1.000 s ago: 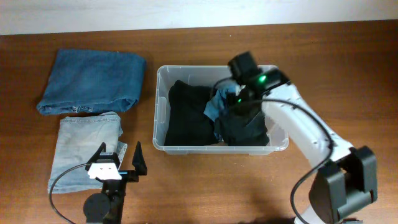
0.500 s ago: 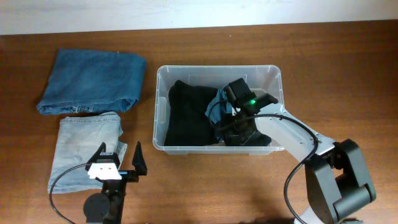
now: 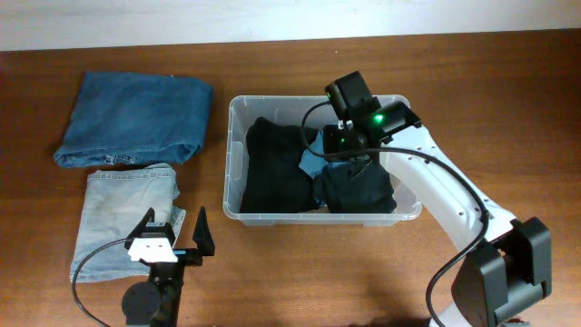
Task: Pack container
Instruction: 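Lift the right gripper away and retract it to the right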
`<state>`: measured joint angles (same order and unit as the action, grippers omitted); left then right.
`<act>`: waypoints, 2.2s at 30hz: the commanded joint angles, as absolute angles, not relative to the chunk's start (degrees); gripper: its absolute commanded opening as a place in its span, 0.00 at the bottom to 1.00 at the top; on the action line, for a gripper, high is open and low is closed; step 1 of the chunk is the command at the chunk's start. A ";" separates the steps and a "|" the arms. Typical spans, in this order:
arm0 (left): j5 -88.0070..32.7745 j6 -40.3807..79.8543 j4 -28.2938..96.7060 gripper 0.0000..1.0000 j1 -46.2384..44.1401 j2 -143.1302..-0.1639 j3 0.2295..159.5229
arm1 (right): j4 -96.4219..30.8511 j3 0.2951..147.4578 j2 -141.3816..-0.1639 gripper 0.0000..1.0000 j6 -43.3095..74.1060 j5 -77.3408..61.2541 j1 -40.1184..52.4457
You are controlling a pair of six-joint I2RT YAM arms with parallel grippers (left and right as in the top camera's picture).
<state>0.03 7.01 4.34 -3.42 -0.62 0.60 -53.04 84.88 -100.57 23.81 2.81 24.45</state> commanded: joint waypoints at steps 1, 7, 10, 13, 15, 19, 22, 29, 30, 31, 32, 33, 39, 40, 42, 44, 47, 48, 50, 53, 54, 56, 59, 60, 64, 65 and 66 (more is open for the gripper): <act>-0.01 6.11 4.78 1.00 -3.20 -0.40 0.51 | -53.36 83.37 -102.80 0.09 24.08 6.33 24.69; -0.01 6.11 4.78 0.99 -3.20 -0.40 0.51 | -52.73 80.25 -109.60 0.09 24.08 6.94 24.69; -0.01 6.11 4.78 0.99 -3.20 -0.40 0.51 | -52.97 79.88 -113.19 0.09 24.08 7.01 24.69; -0.01 6.11 4.78 0.99 -3.20 -0.40 0.51 | -53.41 79.88 -115.85 0.08 24.05 7.94 24.69; -0.01 6.11 4.78 0.99 -3.20 -0.40 0.51 | -53.47 79.90 -115.92 0.05 24.05 8.51 24.69; -0.01 6.11 4.78 0.99 -3.20 -0.40 0.51 | -55.46 82.35 -113.80 0.06 24.03 10.55 24.56; -0.01 6.11 4.78 0.99 -3.20 -0.40 0.51 | -59.35 86.89 -112.51 0.09 23.51 11.20 24.08; -0.01 6.11 4.78 0.99 -3.20 -0.40 0.51 | -69.52 101.54 -110.93 0.75 22.50 11.20 22.02; -0.01 6.11 4.78 0.99 -3.20 -0.40 0.51 | -70.72 103.20 -110.87 0.87 22.50 11.25 21.76; -0.01 6.11 4.78 0.99 -3.20 -0.40 0.51 | -72.77 105.95 -110.83 0.96 22.50 11.22 21.26; -0.01 6.11 4.78 0.99 -3.20 -0.40 0.51 | -74.56 108.22 -110.83 0.99 22.50 11.22 20.82; -0.01 6.11 4.78 0.99 -3.20 -0.40 0.51 | -76.86 110.98 -110.83 0.99 22.50 11.22 20.23; -0.01 6.11 4.78 1.00 -3.20 -0.40 0.51 | -87.81 122.65 -110.80 0.99 22.55 11.22 13.34; -0.01 6.11 4.78 0.99 -3.20 -0.40 0.51 | -88.77 123.81 -110.65 0.99 22.55 11.22 11.55; -0.01 6.11 4.78 0.99 -3.20 -0.40 0.51 | -90.43 125.43 -110.19 0.99 22.59 11.11 7.92; -0.01 6.11 4.78 0.99 -3.20 -0.40 0.51 | -92.20 126.58 -109.38 0.99 22.63 10.76 3.75; -0.01 6.11 4.78 1.00 -3.20 -0.40 0.51 | -94.98 126.85 -107.22 0.99 22.76 10.50 -4.64; -0.01 6.11 4.78 0.99 -3.20 -0.40 0.51 | -95.66 126.85 -106.67 0.99 22.72 10.07 -7.40; -0.01 6.11 4.78 0.99 -3.20 -0.40 0.51 | -96.73 126.85 -106.00 0.99 21.96 7.86 -12.95; -0.01 6.11 4.78 0.99 -3.20 -0.40 0.51 | -97.12 126.80 -105.89 0.98 19.27 3.29 -19.59; -0.01 6.11 4.78 0.99 -3.20 -0.40 0.51 | -97.19 126.63 -105.91 0.99 19.31 2.72 -22.41; -0.01 6.11 4.78 0.99 -3.20 -0.40 0.51 | -97.34 126.37 -105.91 0.98 20.05 2.68 -26.65; -0.01 6.11 4.78 0.99 -3.20 -0.40 0.51 | -97.34 125.75 -105.91 0.98 20.38 0.69 -32.45; -0.01 6.11 4.78 0.99 -3.20 -0.40 0.51 | -97.34 125.51 -105.91 0.98 20.40 0.36 -33.91; -0.01 6.11 4.78 0.99 -3.20 -0.40 0.51 | -97.32 125.25 -106.04 0.98 20.40 0.16 -38.76; -0.01 6.11 4.78 0.99 -3.20 -0.40 0.51 | -97.32 125.25 -106.13 0.98 20.40 0.19 -39.70; -0.01 6.11 4.78 1.00 -3.20 -0.40 0.51 | -97.32 125.25 -106.13 0.98 20.40 0.19 -40.27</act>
